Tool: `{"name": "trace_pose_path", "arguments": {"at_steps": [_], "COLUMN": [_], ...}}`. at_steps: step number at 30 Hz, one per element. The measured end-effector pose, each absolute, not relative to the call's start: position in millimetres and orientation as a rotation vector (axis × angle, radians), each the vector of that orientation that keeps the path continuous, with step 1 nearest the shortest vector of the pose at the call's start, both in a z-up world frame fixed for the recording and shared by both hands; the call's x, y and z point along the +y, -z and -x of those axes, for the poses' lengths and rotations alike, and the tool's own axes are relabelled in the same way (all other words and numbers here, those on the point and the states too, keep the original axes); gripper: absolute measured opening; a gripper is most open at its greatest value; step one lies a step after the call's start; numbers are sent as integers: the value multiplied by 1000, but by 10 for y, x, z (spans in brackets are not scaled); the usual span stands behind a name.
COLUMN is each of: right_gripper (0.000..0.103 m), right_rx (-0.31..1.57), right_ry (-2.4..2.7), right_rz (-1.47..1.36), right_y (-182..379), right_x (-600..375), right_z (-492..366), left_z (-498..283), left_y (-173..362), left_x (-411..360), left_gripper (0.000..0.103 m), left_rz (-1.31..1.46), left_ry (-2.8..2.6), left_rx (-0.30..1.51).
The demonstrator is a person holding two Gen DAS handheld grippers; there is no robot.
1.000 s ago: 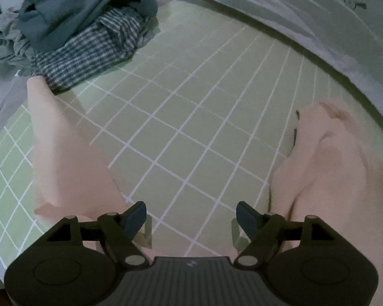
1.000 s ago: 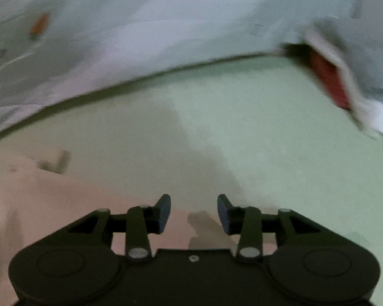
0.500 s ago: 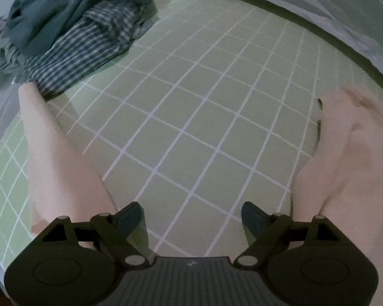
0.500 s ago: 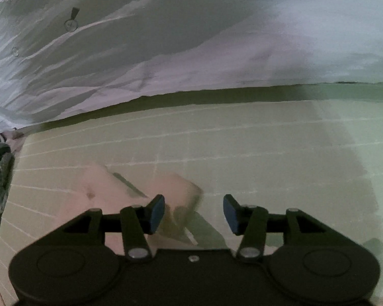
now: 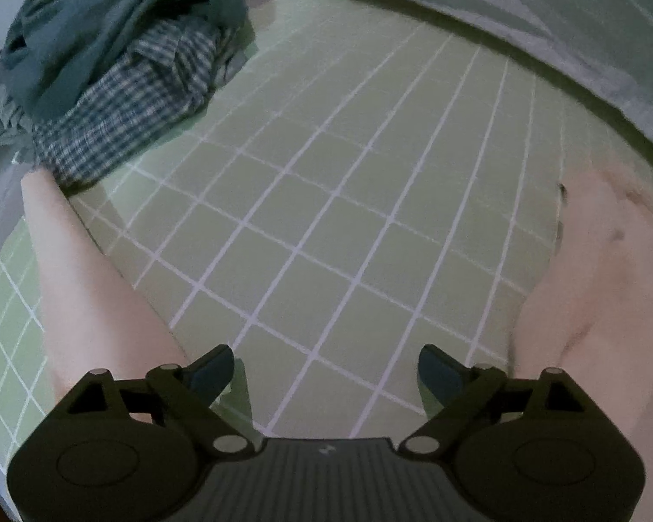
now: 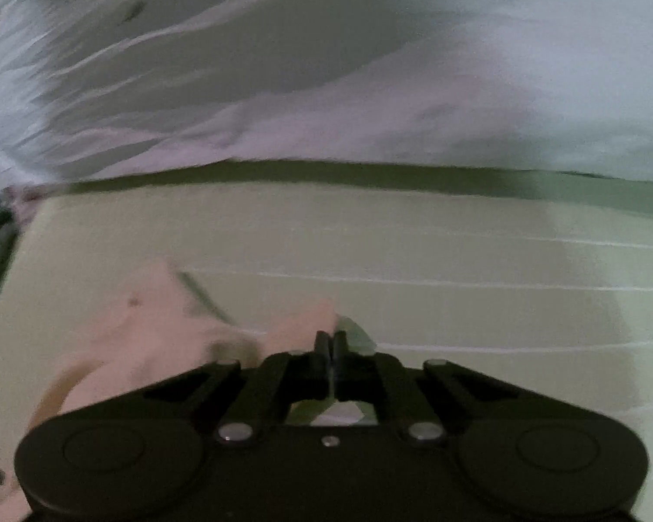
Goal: Fold clothes
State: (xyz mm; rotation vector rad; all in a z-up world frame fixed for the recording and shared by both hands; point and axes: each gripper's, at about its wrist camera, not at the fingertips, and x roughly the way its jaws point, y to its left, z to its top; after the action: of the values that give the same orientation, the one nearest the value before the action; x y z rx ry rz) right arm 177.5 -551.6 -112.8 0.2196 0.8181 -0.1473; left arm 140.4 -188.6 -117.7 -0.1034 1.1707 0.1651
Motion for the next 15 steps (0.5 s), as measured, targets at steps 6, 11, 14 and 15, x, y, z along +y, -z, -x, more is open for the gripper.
{"name": "trace_pose_path", "arguments": {"at_steps": [6,11,14,15], "right_gripper": [1,1,2,2], "right_rx": [719,581,576,606], "right_ry": [563,1003,1077,1055], "right_rz": [-233,-228,-246,-223], "right_y": [885,595,549,575], "right_x": [-6694,-7633,-7899,-7878], "right_z": [-1264,-621,-357,-348], "left_z": [-1381,-1319,-1272,-1263], "left_y": [1098,1089,1088,1088], "left_x": [-1859,-1803,-1754,-1746], "left_gripper": [92,92,92,92], "left_rz": [108,125,142,146], "left_ry": [-163,-184,-194,-196], "left_rx": [1137,1138,1142,1146]}}
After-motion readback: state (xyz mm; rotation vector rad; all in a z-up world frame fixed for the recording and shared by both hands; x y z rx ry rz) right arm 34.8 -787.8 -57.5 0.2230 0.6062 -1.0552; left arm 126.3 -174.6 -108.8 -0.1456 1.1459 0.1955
